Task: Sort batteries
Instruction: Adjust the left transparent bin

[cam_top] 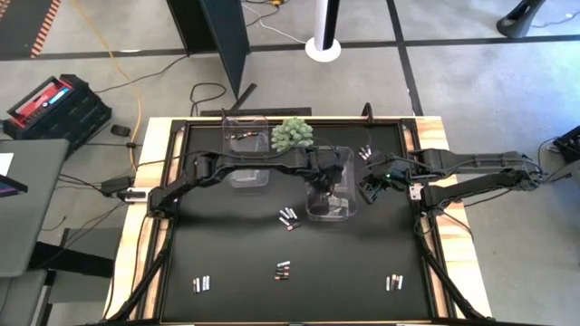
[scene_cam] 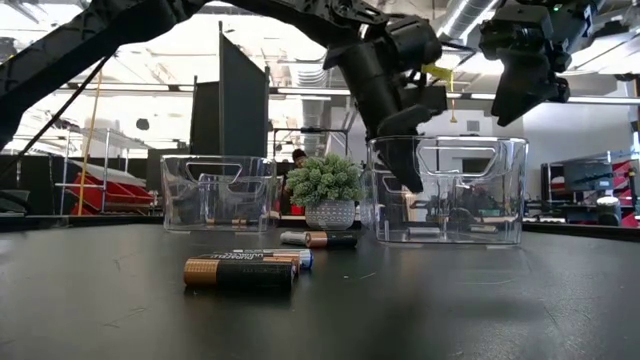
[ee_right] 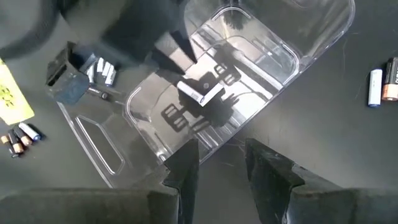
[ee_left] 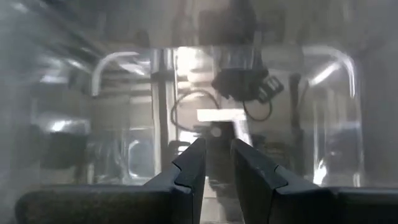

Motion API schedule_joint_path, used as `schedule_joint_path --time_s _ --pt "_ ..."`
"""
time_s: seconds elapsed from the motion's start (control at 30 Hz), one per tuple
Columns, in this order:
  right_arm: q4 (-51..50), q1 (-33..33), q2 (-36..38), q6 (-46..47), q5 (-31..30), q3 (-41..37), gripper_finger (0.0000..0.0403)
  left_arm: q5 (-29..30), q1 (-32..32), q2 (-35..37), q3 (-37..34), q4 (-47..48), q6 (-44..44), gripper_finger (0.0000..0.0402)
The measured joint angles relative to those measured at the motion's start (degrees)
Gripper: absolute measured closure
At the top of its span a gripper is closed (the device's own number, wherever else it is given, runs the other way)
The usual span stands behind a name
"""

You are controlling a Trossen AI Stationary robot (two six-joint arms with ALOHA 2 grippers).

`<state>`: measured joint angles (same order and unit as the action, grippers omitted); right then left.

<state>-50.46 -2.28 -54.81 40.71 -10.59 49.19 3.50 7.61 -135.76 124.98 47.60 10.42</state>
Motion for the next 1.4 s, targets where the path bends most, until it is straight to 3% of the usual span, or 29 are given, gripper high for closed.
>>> schedule_joint_path --time_s 0.2,0.37,0.47,0.7,0.87,0.97,1.07,1.27,1.4 --pt "-0.07 0.0 0.01 1.31 0.0 0.0 0.0255 0.06 3.67 5.11 1.28 4.12 -8.27 0.0329" --pt "-0.05 0.0 0.02 1.38 0.0 0.0 0.0255 -5.88 6.8 12.26 -3.3 4.05 -9.04 0.0329" --pt "-0.05 -0.01 0.02 1.43 0.0 0.0 0.0255 -5.98 7.97 19.46 -11.96 0.4 -9.94 0.0329" --pt "-0.05 0.0 0.0 1.42 0.0 0.0 0.0255 -5.26 8.97 41.41 -40.79 -15.43 -13.11 0.0329" --pt "-0.04 -0.02 0.02 1.34 -0.02 0.0 0.0255 -0.27 9.83 54.14 -53.39 -18.28 -14.63 0.0328" --pt "-0.04 -0.02 0.02 1.35 0.0 0.0 0.0255 3.85 10.4 60.15 -56.52 -18.06 -15.33 0.0328" --pt "-0.02 -0.02 0.0 1.35 -0.02 0.0 0.0255 4.06 11.24 64.57 -57.61 -15.53 -15.63 0.0328" --pt "-0.02 -0.07 0.02 1.38 -0.02 0.0 0.0255 4.03 12.28 69.15 -57.67 -11.14 -15.0 0.0324" --pt "0.0 -0.13 0.01 2.56 -0.02 0.0 0.0255 4.3 12.4 69.4 -57.67 -8.63 -13.89 0.0293"
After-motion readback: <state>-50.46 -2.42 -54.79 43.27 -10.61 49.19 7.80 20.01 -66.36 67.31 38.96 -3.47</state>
